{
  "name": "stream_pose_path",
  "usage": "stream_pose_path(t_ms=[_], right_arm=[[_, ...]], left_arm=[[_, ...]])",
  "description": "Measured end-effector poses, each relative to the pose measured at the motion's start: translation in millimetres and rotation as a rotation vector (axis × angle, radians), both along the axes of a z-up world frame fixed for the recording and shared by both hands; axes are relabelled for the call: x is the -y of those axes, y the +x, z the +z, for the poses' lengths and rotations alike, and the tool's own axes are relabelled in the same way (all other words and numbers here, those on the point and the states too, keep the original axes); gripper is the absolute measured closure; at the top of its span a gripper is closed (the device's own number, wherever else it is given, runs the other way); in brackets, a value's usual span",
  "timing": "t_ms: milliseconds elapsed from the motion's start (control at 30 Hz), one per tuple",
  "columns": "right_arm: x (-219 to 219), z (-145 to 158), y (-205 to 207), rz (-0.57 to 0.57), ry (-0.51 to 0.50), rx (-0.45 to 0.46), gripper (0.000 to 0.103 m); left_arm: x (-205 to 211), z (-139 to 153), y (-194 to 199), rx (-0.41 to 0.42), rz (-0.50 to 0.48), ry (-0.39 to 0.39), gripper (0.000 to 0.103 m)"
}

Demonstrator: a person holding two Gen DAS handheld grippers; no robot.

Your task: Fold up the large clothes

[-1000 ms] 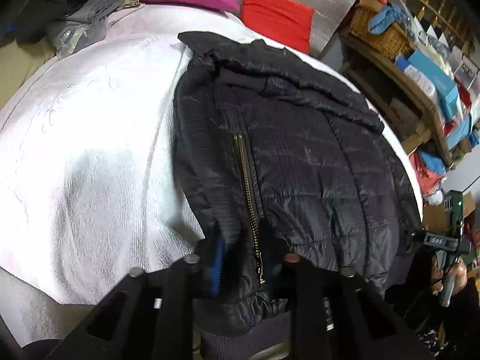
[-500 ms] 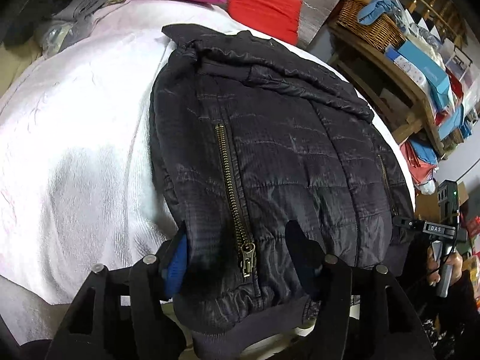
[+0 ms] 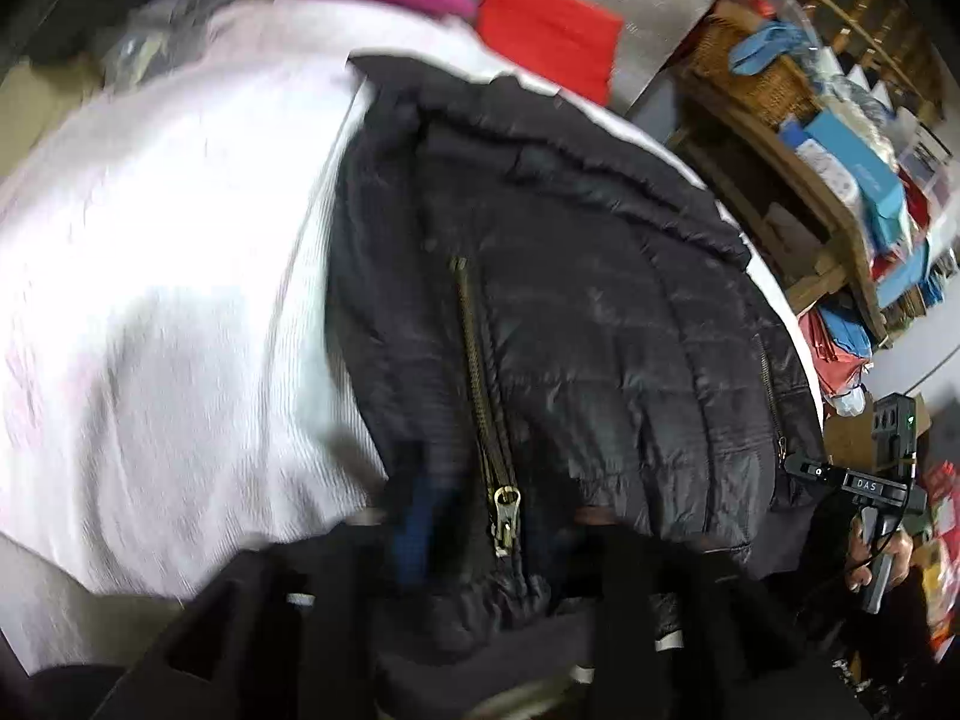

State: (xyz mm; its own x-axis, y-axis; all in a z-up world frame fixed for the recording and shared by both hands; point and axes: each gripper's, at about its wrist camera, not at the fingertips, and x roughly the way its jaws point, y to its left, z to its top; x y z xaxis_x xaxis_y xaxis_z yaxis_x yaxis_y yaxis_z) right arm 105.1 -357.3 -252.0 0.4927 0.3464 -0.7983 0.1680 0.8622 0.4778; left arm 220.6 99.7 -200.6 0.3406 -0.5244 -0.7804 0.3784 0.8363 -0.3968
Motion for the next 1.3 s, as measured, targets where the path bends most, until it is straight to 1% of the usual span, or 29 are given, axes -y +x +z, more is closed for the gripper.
stream_pose_path(t_ms=[33,67,133,233,267,300,333,367,400,433,467,500,567,600,633,667,700,733,767,800,833,900,967,1100,1167,1200,1233,1267,1300], right_arm=[[3.5,-2.8,1.0,-0.019,0.031,-0.018,0.062],[7.8,-3.8,-0.5,-0.028,0.052,-0.033,0.05],[9.9,-4.7,-1.9,-0.021,0.084,-0.047,0.032],[7.0,-4.9,-4.3,0.004,0.062,-0.046,0.032],[5.0,-6.3,-4.5,0.018,0.045,-0.055,0.032],[2.8,-8.8,-2.2,0.023,0.03,-0.073,0.032],[2.6,-11.9,-2.0,0.02,0.026,-0.096,0.033],[1.9,-12.8,-2.2,0.016,0.03,-0.099,0.039],[1.8,-11.1,-4.4,0.021,0.031,-0.086,0.045],[0.8,-7.9,-6.5,0.033,0.032,-0.068,0.059],[-1.1,-1.3,-8.9,0.047,0.032,-0.038,0.064],[-2.9,4.1,-9.6,0.051,0.039,-0.014,0.064],[-4.2,11.0,-10.7,0.053,0.057,0.013,0.064],[-5.5,10.7,-9.6,0.06,0.041,0.002,0.064],[-5.4,7.6,-8.4,0.063,0.014,-0.026,0.064],[-4.9,3.2,-6.6,0.056,0.006,-0.052,0.062],[-2.8,-2.8,-4.7,0.043,0.017,-0.081,0.062],[1.4,-8.2,-4.7,0.021,0.03,-0.108,0.057],[4.8,-10.6,-5.5,0.006,0.035,-0.125,0.041],[7.4,-12.8,-5.3,-0.002,0.041,-0.146,0.035],[9.4,-15.5,-6.2,-0.002,0.058,-0.167,0.034],[14.0,-23.3,-12.0,-0.003,0.078,-0.202,0.035],[15.0,-28.6,-17.2,0.001,0.075,-0.223,0.035],[9.6,-42.5,-19.4,0.038,0.116,-0.277,0.035],[3.5,-49.3,-15.8,0.045,0.154,-0.274,0.035],[-1.4,-51.5,-14.4,0.047,0.167,-0.261,0.035],[-6.2,-51.2,-13.0,0.054,0.158,-0.248,0.038],[-13.6,-47.3,-13.3,0.077,0.126,-0.228,0.05],[-18.0,-44.4,-14.2,0.093,0.108,-0.221,0.061]], left_arm=[[1.3,-2.2,-0.2,-0.021,-0.01,-0.002,0.035],[3.8,-4.1,-2.1,-0.036,-0.026,0.002,0.033],[9.6,-3.5,-9.6,-0.008,-0.043,0.047,0.032],[13.7,-2.1,-15.2,0.013,-0.061,0.064,0.034],[13.1,-2.8,-14.7,0.01,-0.058,0.064,0.045],[11.5,-3.3,-13.7,0.005,-0.046,0.065,0.053],[8.6,-3.5,-13.0,0.001,-0.032,0.057,0.066],[3.5,-2.9,-11.7,-0.006,-0.016,0.029,0.075],[-0.8,-1.0,-11.5,-0.005,-0.008,-0.004,0.079],[-4.0,1.1,-11.9,0.002,-0.004,-0.029,0.084],[-5.8,4.1,-13.1,0.014,-0.004,-0.046,0.085],[-6.5,6.6,-14.6,0.029,-0.007,-0.049,0.085],[-4.3,6.8,-14.9,0.035,-0.009,-0.025,0.085],[-4.1,3.9,-13.7,0.019,-0.004,-0.012,0.085],[-6.1,0.5,-12.1,-0.008,0.004,-0.008,0.077],[-6.7,-2.4,-9.5,-0.031,0.018,-0.005,0.06],[-8.4,-5.4,-9.0,-0.052,0.031,-0.003,0.05],[-9.1,-7.8,-8.3,-0.073,0.041,-0.003,0.038],[-10.8,-9.8,-9.6,-0.088,0.047,0.002,0.034],[-11.1,-12.6,-11.4,-0.102,0.056,0.025,0.031],[-9.0,-15.8,-12.5,-0.119,0.065,0.05,0.027],[-9.0,-28.0,-15.6,-0.198,0.084,0.114,0.027],[-7.9,-35.3,-21.0,-0.242,0.08,0.119,0.027],[1.8,-31.2,-30.2,-0.189,0.053,0.166,0.029],[5.7,-30.9,-31.8,-0.178,0.045,0.182,0.045],[6.9,-30.5,-32.1,-0.173,0.044,0.177,0.049],[5.9,-28.7,-32.9,-0.164,0.047,0.168,0.059],[4.1,-26.4,-34.1,-0.153,0.047,0.153,0.065],[2.2,-23.2,-37.0,-0.147,0.041,0.129,0.068]])
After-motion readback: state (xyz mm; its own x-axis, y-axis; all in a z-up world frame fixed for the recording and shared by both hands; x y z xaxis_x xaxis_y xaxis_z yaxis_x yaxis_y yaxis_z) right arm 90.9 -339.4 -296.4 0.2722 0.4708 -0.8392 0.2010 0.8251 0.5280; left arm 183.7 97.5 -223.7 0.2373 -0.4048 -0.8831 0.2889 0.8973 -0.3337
